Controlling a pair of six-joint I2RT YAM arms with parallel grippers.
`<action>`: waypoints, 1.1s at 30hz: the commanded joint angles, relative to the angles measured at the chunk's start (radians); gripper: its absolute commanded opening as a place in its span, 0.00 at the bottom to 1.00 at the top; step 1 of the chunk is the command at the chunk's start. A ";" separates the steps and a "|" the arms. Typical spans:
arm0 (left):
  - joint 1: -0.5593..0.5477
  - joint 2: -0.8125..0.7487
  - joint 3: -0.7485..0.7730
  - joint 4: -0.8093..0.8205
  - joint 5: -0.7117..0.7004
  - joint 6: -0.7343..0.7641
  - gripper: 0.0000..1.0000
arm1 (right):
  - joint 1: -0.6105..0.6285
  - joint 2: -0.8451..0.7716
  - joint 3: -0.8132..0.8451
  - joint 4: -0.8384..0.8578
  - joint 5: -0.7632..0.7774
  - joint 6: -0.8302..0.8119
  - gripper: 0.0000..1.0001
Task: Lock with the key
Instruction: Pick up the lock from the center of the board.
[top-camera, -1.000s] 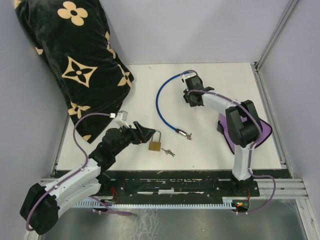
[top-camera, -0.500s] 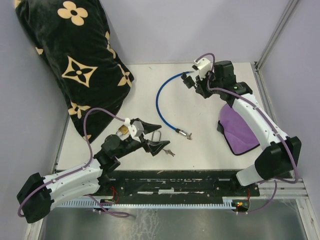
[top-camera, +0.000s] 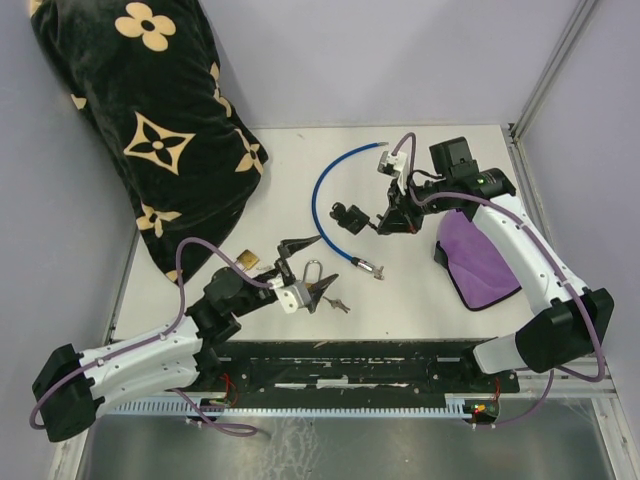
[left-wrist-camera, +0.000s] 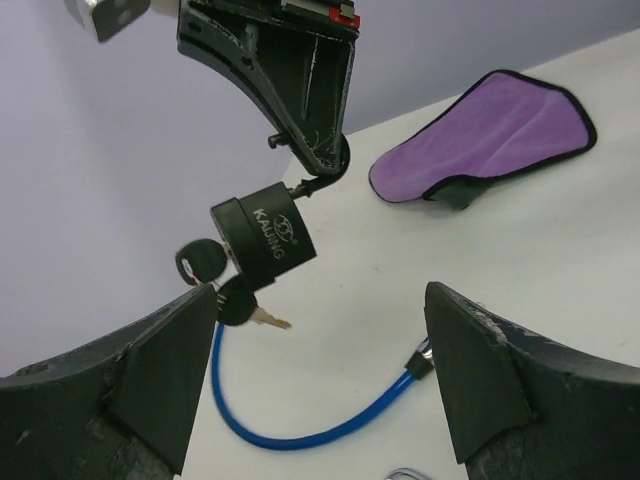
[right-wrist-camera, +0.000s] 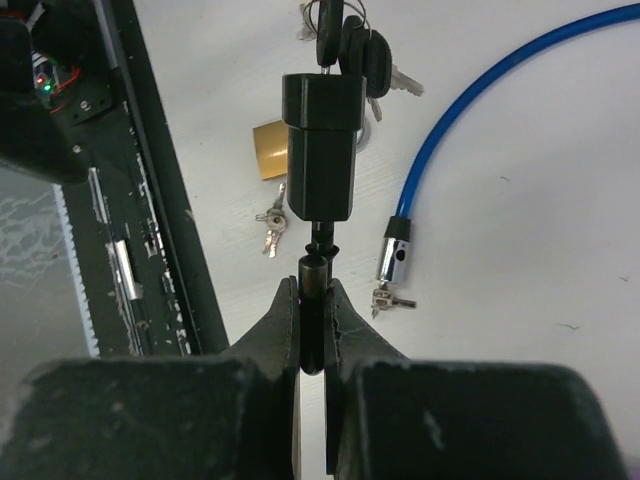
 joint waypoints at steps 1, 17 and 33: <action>-0.047 -0.005 0.085 -0.092 -0.075 0.346 0.90 | -0.006 -0.003 0.084 -0.084 -0.154 -0.118 0.02; -0.167 0.069 0.199 -0.285 -0.237 0.581 0.99 | -0.006 0.039 0.147 -0.322 -0.206 -0.247 0.02; -0.186 0.289 0.169 0.075 -0.408 0.991 1.00 | 0.007 0.161 0.323 -0.556 -0.320 -0.267 0.02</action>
